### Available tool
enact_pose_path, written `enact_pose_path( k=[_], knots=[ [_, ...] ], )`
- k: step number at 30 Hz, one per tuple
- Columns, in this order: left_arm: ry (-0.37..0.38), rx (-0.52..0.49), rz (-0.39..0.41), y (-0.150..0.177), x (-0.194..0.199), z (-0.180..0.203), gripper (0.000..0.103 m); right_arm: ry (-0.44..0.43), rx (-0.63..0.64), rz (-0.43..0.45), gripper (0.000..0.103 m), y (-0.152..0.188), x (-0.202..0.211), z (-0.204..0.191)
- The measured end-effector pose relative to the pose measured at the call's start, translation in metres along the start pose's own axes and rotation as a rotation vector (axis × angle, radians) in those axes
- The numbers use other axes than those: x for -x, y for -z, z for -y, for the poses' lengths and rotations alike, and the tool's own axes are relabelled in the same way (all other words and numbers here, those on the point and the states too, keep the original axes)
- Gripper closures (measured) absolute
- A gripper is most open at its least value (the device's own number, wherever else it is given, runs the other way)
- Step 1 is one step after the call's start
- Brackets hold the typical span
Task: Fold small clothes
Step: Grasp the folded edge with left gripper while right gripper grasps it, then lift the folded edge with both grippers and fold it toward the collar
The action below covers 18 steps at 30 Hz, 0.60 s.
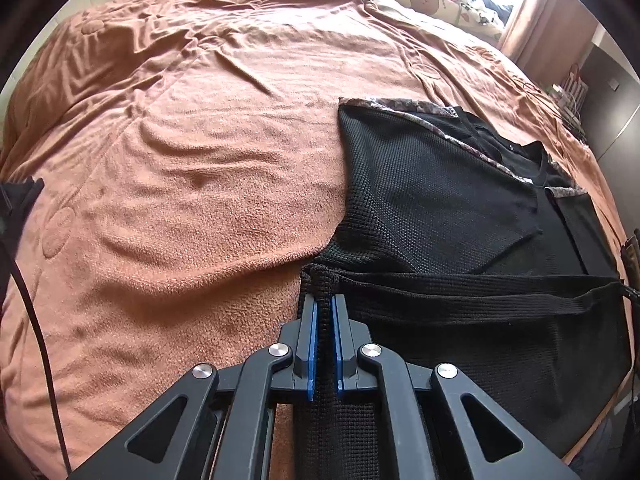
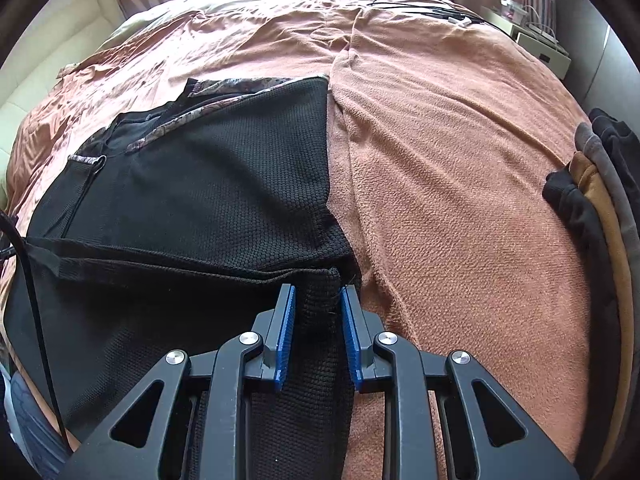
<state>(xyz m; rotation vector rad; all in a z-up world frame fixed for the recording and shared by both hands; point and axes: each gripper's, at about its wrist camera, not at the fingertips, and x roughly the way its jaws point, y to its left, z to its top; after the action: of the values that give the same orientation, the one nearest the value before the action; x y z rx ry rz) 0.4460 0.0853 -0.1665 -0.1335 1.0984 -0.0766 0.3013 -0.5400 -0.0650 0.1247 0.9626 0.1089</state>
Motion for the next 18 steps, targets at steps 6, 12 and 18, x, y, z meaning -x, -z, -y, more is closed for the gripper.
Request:
enact_pose_path(
  k=[6,12,18],
  knots=[
    [-0.010,0.007,0.022,0.002,0.012,-0.001,0.097,0.023,0.040,0.019,0.097,0.002,0.003,-0.006],
    [-0.004,0.009,0.063,0.004,0.031,0.001,0.097,0.045,0.035,0.072,0.100,0.008,0.028,-0.010],
    [0.007,0.022,0.123,0.000,0.060,0.000,0.097,0.042,0.003,0.165,0.101,0.006,0.067,-0.014]
  ],
)
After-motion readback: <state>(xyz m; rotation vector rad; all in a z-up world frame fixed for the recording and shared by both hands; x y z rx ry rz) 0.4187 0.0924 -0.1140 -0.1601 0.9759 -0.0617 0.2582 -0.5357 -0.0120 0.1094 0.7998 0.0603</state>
